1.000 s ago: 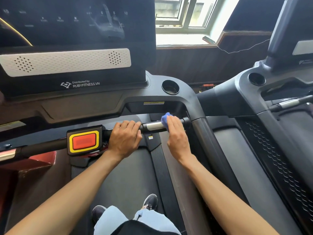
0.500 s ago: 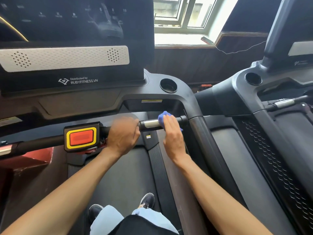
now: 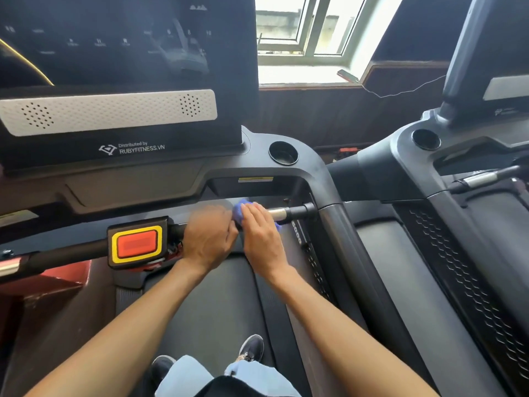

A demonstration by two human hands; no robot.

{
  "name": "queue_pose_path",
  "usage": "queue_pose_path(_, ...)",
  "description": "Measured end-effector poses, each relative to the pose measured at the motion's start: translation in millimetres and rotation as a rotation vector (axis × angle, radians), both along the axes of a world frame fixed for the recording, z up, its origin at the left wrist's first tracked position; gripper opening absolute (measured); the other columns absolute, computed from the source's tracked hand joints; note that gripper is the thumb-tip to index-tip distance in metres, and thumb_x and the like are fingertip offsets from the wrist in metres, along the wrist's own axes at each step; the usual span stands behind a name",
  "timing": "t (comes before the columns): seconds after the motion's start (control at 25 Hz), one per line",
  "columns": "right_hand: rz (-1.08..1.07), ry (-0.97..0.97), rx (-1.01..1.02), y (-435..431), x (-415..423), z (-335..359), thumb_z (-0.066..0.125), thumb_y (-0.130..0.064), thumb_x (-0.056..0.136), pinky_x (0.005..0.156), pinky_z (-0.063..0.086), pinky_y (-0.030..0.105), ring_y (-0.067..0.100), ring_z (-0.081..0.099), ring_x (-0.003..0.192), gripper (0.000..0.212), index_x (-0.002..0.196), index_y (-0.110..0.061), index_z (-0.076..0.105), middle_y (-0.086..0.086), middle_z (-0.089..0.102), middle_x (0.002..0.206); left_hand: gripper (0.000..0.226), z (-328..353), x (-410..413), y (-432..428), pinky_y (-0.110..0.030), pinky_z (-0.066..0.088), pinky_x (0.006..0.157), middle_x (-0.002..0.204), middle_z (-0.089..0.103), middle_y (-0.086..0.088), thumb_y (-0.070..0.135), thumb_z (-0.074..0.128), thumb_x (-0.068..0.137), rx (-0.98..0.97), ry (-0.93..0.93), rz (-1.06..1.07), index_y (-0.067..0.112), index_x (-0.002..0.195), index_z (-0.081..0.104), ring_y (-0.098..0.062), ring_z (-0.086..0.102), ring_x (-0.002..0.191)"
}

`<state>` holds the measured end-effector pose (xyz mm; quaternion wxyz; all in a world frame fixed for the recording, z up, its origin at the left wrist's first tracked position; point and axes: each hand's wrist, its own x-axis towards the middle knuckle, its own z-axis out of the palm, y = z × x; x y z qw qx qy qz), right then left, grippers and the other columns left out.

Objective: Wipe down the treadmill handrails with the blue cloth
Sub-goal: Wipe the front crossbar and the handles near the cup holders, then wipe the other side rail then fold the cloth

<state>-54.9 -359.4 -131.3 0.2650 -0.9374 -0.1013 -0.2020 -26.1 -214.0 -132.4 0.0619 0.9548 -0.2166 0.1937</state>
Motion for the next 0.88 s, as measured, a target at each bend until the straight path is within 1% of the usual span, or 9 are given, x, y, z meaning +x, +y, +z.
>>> queue_pose_path(0.08, 0.059, -0.025, -0.059, -15, 14, 1, 0.049, -0.002, 0.093, 0.093, 0.048, 0.043, 0.031, 0.057, 0.099, 0.026, 0.115, -0.001, 0.064, 0.012, 0.064, 0.106, 0.033, -1, -2, 2, -0.041, 0.04, 0.073, 0.093, 0.064, -0.007, 0.031, 0.035, 0.102, 0.03, -0.002, -0.03, 0.014, 0.098, 0.063, -0.028, 0.056, 0.088)
queue_pose_path(0.16, -0.075, -0.01, -0.031, -53, 21, -4, 0.045, -0.009, 0.1, 0.087, 0.048, 0.045, 0.031, 0.057, 0.095, 0.024, 0.112, -0.003, 0.065, 0.01, 0.064, 0.101, 0.03, 0, -1, 2, -0.041, 0.04, 0.074, 0.096, 0.063, -0.006, 0.031, 0.038, 0.101, 0.023, 0.023, -0.036, 0.015, 0.102, 0.063, -0.028, 0.055, 0.09)
queue_pose_path(0.24, -0.205, -0.004, 0.044, -62, 10, -7, 0.042, -0.011, 0.102, 0.087, 0.047, 0.045, 0.031, 0.056, 0.095, 0.025, 0.112, -0.004, 0.064, 0.009, 0.062, 0.1, 0.03, 1, -1, 1, -0.039, 0.039, 0.074, 0.095, 0.063, -0.005, 0.031, 0.039, 0.1, 0.016, 0.036, -0.006, 0.015, 0.101, 0.064, -0.026, 0.055, 0.089)
queue_pose_path(0.36, -0.042, -0.019, 0.01, -13, -1, -7, 0.048, 0.004, 0.092, 0.102, 0.045, 0.044, 0.034, 0.054, 0.109, 0.034, 0.123, 0.0, 0.06, 0.014, 0.061, 0.116, 0.03, 0, -1, -1, -0.04, 0.039, 0.072, 0.09, 0.064, -0.006, 0.03, 0.039, 0.101, 0.015, 0.02, 0.0, 0.014, 0.095, 0.064, -0.027, 0.056, 0.086)
queue_pose_path(0.44, 0.08, -0.044, -0.017, -6, 0, -9, 0.05, 0.005, 0.091, 0.11, 0.041, 0.043, 0.035, 0.053, 0.118, 0.039, 0.129, 0.003, 0.057, 0.017, 0.061, 0.125, 0.027, -1, -1, 1, -0.039, 0.039, 0.07, 0.088, 0.064, -0.006, 0.029, 0.043, 0.101, 0.005, 0.0, -0.023, 0.013, 0.093, 0.063, -0.026, 0.055, 0.083)
queue_pose_path(0.56, -0.03, -0.02, -0.014, -43, 5, -14, 0.046, 0.012, 0.086, 0.104, 0.043, 0.044, 0.035, 0.054, 0.116, 0.046, 0.13, 0.002, 0.057, 0.014, 0.06, 0.123, 0.023, -1, -1, 3, -0.039, 0.039, 0.073, 0.094, 0.063, -0.006, 0.028, 0.045, 0.096, 0.001, 0.02, -0.032, 0.015, 0.099, 0.064, -0.027, 0.054, 0.087)
queue_pose_path(0.64, -0.123, 0.013, 0.021, -45, -4, -12, 0.033, 0.013, 0.085, 0.114, 0.038, 0.044, 0.035, 0.05, 0.128, 0.056, 0.136, 0.004, 0.053, 0.018, 0.057, 0.133, 0.025, -1, 0, 2, -0.04, 0.04, 0.074, 0.095, 0.063, -0.006, 0.027, 0.044, 0.095, -0.012, 0.037, -0.028, 0.014, 0.102, 0.064, -0.026, 0.054, 0.087)
queue_pose_path(0.72, -0.108, 0.033, 0.062, -35, -12, -8, 0.025, 0.009, 0.083, 0.118, 0.035, 0.04, 0.032, 0.047, 0.134, 0.061, 0.137, 0.004, 0.053, 0.019, 0.055, 0.138, 0.028, -1, -1, 0, -0.04, 0.04, 0.074, 0.096, 0.064, -0.006, 0.028, 0.041, 0.095, -0.025, 0.045, -0.02, 0.014, 0.102, 0.065, -0.026, 0.055, 0.087)
queue_pose_path(0.88, -0.079, 0.05, 0.274, -50, -5, 4, 0.049, 0.015, 0.088, 0.103, 0.046, 0.037, 0.028, 0.059, 0.117, 0.046, 0.131, 0.002, 0.056, 0.015, 0.062, 0.127, 0.026, 8, 3, -8, -0.04, 0.041, 0.075, 0.099, 0.063, -0.004, 0.026, 0.046, 0.094, -0.208, 0.122, 0.032, 0.016, 0.107, 0.065, -0.025, 0.055, 0.088)
